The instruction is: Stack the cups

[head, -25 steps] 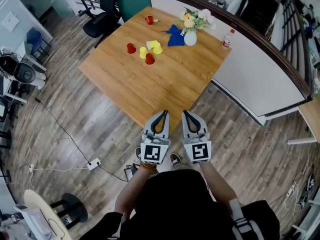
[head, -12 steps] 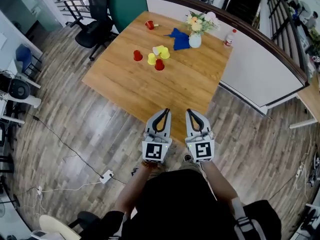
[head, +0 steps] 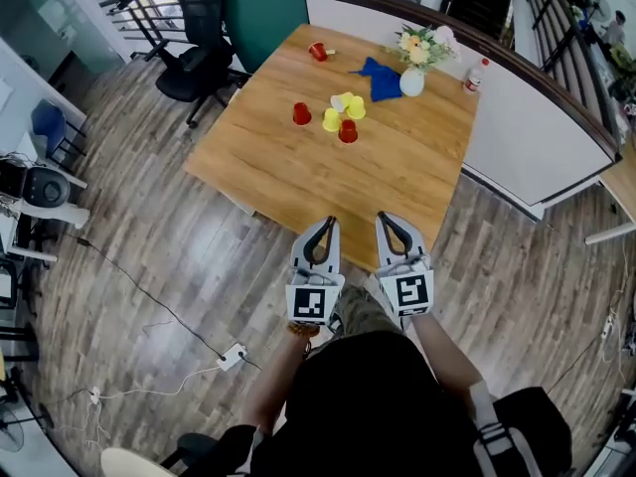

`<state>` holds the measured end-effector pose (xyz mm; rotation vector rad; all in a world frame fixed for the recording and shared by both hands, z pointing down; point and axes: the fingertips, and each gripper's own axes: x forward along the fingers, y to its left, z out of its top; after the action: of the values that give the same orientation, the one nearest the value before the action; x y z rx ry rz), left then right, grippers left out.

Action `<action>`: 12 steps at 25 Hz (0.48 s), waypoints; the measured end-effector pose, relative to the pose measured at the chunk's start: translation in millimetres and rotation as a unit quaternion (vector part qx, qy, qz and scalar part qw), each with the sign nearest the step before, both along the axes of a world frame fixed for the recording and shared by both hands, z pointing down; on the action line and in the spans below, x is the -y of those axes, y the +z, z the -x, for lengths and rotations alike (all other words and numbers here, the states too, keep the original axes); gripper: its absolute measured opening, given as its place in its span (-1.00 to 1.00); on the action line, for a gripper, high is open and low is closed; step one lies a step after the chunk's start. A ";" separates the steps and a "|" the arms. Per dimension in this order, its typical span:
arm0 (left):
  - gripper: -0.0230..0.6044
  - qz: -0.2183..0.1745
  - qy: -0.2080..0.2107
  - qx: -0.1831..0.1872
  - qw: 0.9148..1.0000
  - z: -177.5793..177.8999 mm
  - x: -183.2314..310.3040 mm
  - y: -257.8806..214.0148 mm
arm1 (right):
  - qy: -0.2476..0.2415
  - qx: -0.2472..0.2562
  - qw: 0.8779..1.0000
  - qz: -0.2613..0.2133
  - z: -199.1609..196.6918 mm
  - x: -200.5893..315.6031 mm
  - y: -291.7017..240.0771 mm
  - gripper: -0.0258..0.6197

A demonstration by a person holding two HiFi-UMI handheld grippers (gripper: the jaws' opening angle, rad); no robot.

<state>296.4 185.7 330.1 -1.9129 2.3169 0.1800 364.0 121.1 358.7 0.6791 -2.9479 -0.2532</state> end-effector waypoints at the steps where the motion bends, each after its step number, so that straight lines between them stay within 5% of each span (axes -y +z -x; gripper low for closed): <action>1: -0.84 0.000 0.000 -0.002 1.000 6.8 -0.9 0.8 | 0.000 -0.002 1.000 -0.001 6.5 0.1 0.2 -0.90; 12: -0.84 0.028 0.022 0.001 0.999 96.8 26.7 25.6 | 0.029 0.005 1.000 0.005 92.9 41.1 16.3 -0.90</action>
<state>199.6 159.0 355.7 -1.9889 2.3043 0.1202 271.1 80.0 375.0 0.7640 -2.9315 -0.2313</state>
